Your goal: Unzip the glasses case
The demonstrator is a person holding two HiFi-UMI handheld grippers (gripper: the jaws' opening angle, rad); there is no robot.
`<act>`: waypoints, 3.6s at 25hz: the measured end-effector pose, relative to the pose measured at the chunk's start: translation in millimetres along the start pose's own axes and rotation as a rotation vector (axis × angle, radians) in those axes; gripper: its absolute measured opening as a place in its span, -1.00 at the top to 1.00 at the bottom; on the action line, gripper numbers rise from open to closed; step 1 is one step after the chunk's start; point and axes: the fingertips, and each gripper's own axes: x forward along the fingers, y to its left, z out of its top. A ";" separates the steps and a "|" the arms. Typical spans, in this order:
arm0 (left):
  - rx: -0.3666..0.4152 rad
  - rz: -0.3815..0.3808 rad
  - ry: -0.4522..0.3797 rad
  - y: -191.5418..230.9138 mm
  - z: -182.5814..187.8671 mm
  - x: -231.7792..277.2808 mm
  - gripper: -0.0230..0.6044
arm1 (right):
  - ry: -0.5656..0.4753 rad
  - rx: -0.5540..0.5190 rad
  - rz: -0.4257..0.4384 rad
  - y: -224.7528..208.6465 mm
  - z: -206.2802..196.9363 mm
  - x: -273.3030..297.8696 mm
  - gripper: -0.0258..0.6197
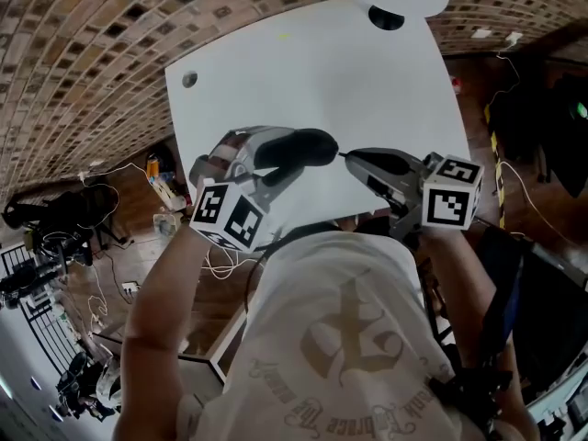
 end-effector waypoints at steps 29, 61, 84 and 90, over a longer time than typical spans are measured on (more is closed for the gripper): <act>-0.012 0.108 -0.052 -17.9 8.6 9.6 -0.17 | 0.219 -0.097 0.105 60.0 -10.5 29.2 0.90; -0.341 0.221 -0.102 -15.8 19.2 16.1 0.02 | 0.178 -0.074 0.063 61.1 -10.3 33.4 0.90; -0.121 0.129 0.033 -34.5 -3.3 17.1 0.02 | 0.281 -0.109 0.031 50.9 -30.8 38.9 0.90; -0.183 0.105 -0.016 -45.7 10.3 25.8 -0.09 | 0.306 -0.094 0.002 42.4 -42.0 42.6 0.90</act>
